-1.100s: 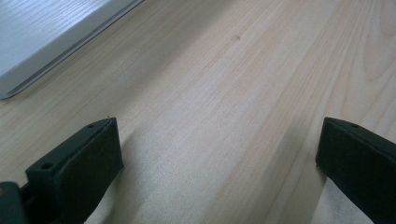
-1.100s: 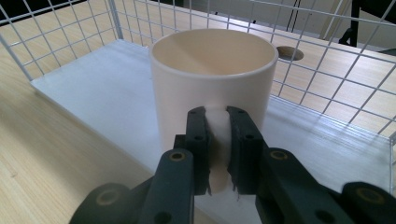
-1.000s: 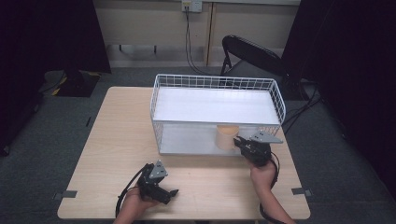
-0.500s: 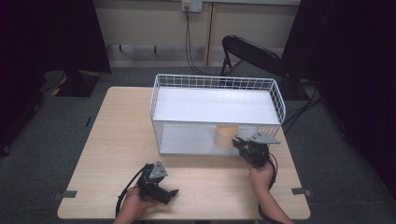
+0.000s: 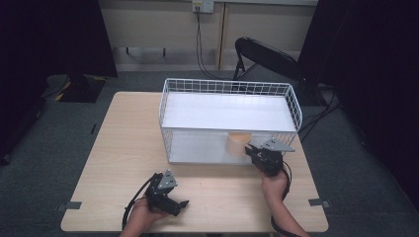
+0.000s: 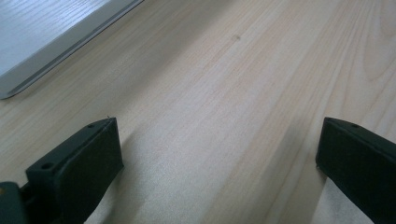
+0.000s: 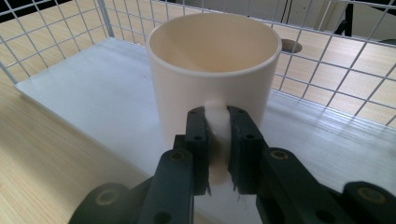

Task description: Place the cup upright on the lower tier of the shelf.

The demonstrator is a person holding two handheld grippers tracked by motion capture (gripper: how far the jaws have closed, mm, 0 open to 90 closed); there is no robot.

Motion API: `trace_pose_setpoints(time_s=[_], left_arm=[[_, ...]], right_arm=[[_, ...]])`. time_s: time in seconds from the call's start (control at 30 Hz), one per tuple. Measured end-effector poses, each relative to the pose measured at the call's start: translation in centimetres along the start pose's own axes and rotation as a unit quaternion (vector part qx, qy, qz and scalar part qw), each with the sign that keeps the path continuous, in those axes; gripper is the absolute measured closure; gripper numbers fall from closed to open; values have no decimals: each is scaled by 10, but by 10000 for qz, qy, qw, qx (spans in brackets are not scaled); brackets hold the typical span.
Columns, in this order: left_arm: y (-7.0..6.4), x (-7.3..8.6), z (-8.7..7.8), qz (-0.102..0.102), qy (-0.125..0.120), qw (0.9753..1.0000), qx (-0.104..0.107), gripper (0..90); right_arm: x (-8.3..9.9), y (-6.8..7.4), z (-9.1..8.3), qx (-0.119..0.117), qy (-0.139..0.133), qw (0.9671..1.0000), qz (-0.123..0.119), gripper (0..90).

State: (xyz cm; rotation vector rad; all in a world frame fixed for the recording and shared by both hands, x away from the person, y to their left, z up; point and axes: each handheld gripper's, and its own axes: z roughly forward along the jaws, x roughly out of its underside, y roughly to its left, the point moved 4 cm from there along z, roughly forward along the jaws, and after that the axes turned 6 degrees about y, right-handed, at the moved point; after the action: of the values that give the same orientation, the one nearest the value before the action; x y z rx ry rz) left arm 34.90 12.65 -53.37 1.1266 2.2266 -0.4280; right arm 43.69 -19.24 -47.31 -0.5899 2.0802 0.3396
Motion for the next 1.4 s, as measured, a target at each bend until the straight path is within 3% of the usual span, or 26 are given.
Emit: trace_pose_setpoints(time_s=[0.77, 1.1, 1.27, 1.4], left_arm=[[0, 0, 0, 1, 2, 10000, 0, 0], [0, 0, 0, 1, 0, 10000, 0, 0], [0, 0, 0, 11, 1, 10000, -9, 0], [0, 0, 0, 0, 1, 10000, -1, 0]], right_arm=[[-1, 1, 3, -43, 19, 9999, 138, 784], [3, -4, -3, -47, 60, 9996, 273, 605], [4, -6, -12, -143, 28, 9995, 270, 620], [3, -6, -19, -228, 8, 9995, 205, 713]])
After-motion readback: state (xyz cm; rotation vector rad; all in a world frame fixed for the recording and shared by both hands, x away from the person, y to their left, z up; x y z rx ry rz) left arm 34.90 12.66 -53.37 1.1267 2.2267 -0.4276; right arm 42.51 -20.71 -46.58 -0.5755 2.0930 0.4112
